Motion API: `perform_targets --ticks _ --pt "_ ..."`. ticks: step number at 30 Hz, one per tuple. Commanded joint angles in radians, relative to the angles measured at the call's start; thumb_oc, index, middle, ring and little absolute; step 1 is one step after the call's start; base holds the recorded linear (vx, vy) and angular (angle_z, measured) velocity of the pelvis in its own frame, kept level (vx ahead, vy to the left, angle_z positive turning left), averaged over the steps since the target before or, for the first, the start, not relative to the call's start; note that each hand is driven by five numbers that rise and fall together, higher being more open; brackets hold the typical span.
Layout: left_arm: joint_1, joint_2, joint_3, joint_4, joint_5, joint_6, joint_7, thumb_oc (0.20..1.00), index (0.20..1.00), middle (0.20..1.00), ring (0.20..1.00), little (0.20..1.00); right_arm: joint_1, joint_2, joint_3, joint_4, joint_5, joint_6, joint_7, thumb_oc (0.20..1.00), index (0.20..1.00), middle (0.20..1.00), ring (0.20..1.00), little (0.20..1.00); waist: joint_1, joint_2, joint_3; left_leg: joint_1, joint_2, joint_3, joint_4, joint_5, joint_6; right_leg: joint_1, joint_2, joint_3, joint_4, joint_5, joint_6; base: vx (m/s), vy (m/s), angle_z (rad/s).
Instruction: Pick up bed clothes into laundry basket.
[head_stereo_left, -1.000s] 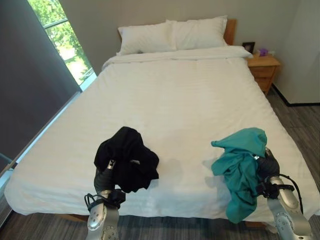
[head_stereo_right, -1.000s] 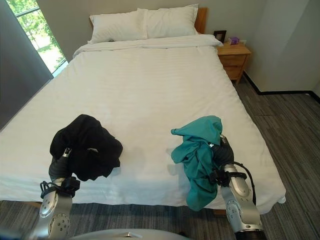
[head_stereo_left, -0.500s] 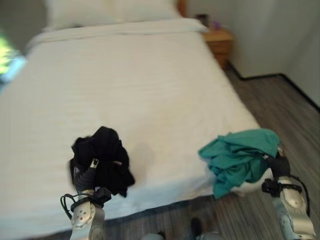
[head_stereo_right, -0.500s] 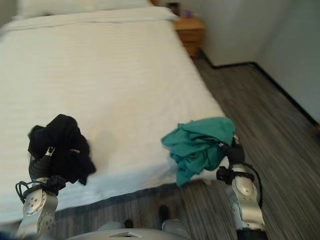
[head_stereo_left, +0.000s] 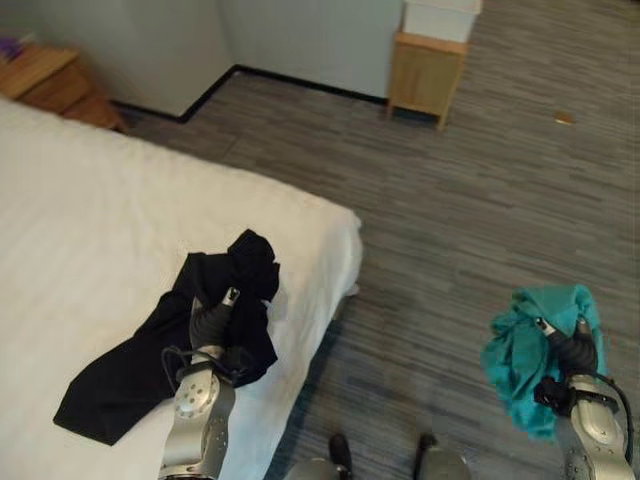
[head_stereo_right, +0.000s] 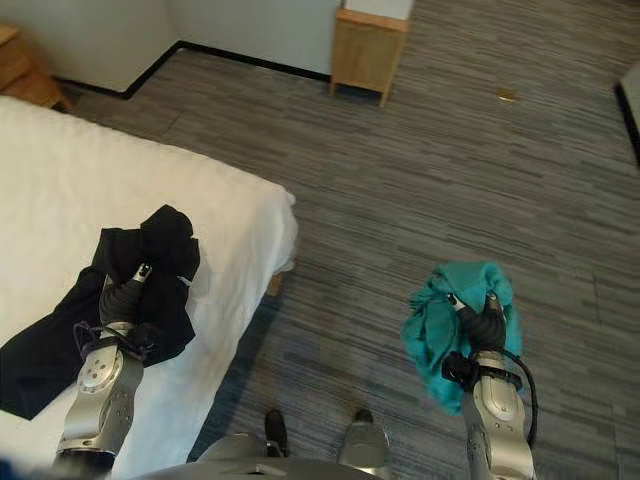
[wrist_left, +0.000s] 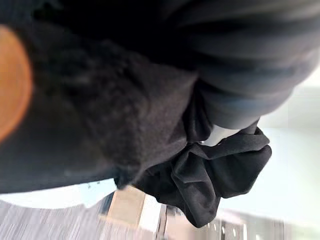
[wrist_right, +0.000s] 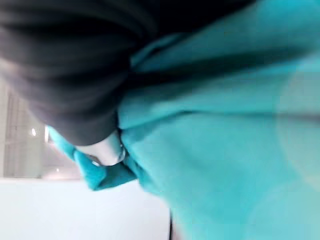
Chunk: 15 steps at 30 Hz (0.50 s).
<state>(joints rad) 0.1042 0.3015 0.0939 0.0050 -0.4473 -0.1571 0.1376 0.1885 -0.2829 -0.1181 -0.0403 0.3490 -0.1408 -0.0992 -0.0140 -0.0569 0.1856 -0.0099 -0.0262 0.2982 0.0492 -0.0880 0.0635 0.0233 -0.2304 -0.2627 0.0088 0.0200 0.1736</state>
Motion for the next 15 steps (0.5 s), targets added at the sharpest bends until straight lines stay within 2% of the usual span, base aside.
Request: perform_targets --ticks 1,2,4,6,7,8,9,12,13,14,15 --pt "-0.050 0.022 0.000 -0.033 0.029 -0.059 -0.010 0.200 0.200 0.200 0.200 0.200 -0.038 -0.052 -0.022 -0.038 -0.031 -0.069 0.001 0.200 0.200 0.200 0.200 0.200 0.016 0.004 -0.105 0.031 0.116 -0.027 -0.053 0.076 -0.085 -0.090 0.107 0.058 0.027 0.010 -0.047 0.13 -0.298 -0.41" --pt "-0.069 0.015 -0.025 -0.027 0.013 -0.053 -0.018 0.200 0.200 0.200 0.200 0.200 -0.021 -0.057 -0.021 -0.060 -0.010 -0.062 0.012 0.200 0.200 0.200 0.200 0.200 0.002 -0.001 -0.106 0.030 0.142 -0.025 -0.015 0.082 -0.101 -0.076 0.130 0.074 0.010 0.003 -0.060 0.12 -0.261 -0.20" --pt "-0.083 0.012 -0.045 -0.020 0.006 -0.048 -0.026 0.200 0.200 0.200 0.200 0.200 -0.014 -0.061 -0.024 -0.068 -0.001 -0.061 0.015 0.200 0.200 0.200 0.200 0.200 -0.003 -0.003 -0.098 0.020 0.158 -0.028 0.029 0.091 -0.110 -0.063 0.140 0.076 0.004 -0.001 -0.070 0.06 -0.202 0.02" --pt "-0.092 0.007 -0.063 -0.020 0.009 -0.045 -0.036 0.200 0.200 0.200 0.200 0.200 -0.001 -0.075 -0.030 -0.062 0.013 -0.060 0.024 0.200 0.200 0.200 0.200 0.200 -0.005 -0.003 -0.075 -0.015 0.179 -0.076 0.128 0.119 -0.131 -0.034 0.161 0.087 -0.014 -0.006 -0.091 0.02 -0.175 0.06" --pt "-0.097 0.002 -0.074 -0.025 0.003 -0.048 -0.034 0.200 0.200 0.200 0.200 0.200 0.000 -0.080 -0.022 -0.059 0.019 -0.058 0.025 0.200 0.200 0.200 0.200 0.200 0.008 -0.002 -0.064 -0.040 0.166 -0.145 0.165 0.142 -0.136 -0.028 0.165 0.102 -0.016 -0.008 -0.099 0.01 -0.094 -0.06" --pt "-0.098 -0.006 -0.081 -0.027 -0.008 -0.045 -0.035 0.200 0.200 0.200 0.200 0.200 -0.002 -0.085 -0.016 -0.047 0.023 -0.056 0.027 0.200 0.200 0.200 0.200 0.200 0.019 -0.002 -0.057 -0.060 0.136 -0.211 0.161 0.141 -0.136 -0.021 0.164 0.113 -0.022 -0.011 -0.101 0.06 -0.109 -0.37" --pt "-0.088 -0.015 -0.095 -0.033 -0.022 -0.040 -0.052 0.200 0.200 0.200 0.200 0.200 0.001 -0.087 -0.010 -0.040 0.031 -0.052 0.037 0.200 0.200 0.200 0.200 0.200 0.034 -0.008 -0.057 -0.093 0.078 -0.303 0.103 0.103 -0.128 -0.009 0.161 0.143 -0.040 -0.008 -0.096 0.07 -0.082 -0.62" --pt "-0.063 -0.011 -0.093 -0.029 -0.019 -0.041 -0.062 0.200 0.200 0.200 0.200 0.200 0.029 -0.092 -0.016 -0.042 0.026 -0.047 0.053 0.200 0.200 0.200 0.200 0.200 0.034 -0.008 -0.064 -0.101 0.068 -0.328 0.037 0.125 -0.124 0.003 0.164 0.159 -0.050 -0.005 -0.093 0.13 -0.015 -0.51" --pt "-0.054 -0.008 -0.090 -0.025 -0.013 -0.040 -0.061 0.200 0.200 0.200 0.200 0.200 0.042 -0.095 -0.021 -0.039 0.008 -0.045 0.056 0.200 0.200 0.200 0.200 0.200 0.041 -0.004 -0.068 -0.125 0.036 -0.368 0.009 0.150 -0.120 0.012 0.175 0.177 -0.055 -0.007 -0.096 0.12 0.010 -0.15" --pt "-0.054 -0.008 -0.090 -0.025 -0.013 -0.040 -0.061 0.200 0.200 0.200 0.200 0.200 0.042 -0.095 -0.021 -0.039 0.008 -0.045 0.056 0.200 0.200 0.200 0.200 0.200 0.041 -0.005 -0.068 -0.123 0.035 -0.368 0.008 0.151 -0.119 0.013 0.174 0.177 -0.055 -0.008 -0.096 0.08 0.012 -0.12" --pt "-0.038 -0.009 -0.083 -0.027 -0.017 -0.040 -0.058 0.200 0.200 0.200 0.200 0.200 0.036 -0.098 -0.018 -0.038 0.000 -0.049 0.059 0.200 0.200 0.200 0.200 0.200 0.043 0.002 -0.070 -0.116 0.016 -0.404 -0.009 0.144 -0.109 0.006 0.185 0.191 -0.053 -0.011 -0.093 0.02 0.017 -0.26"
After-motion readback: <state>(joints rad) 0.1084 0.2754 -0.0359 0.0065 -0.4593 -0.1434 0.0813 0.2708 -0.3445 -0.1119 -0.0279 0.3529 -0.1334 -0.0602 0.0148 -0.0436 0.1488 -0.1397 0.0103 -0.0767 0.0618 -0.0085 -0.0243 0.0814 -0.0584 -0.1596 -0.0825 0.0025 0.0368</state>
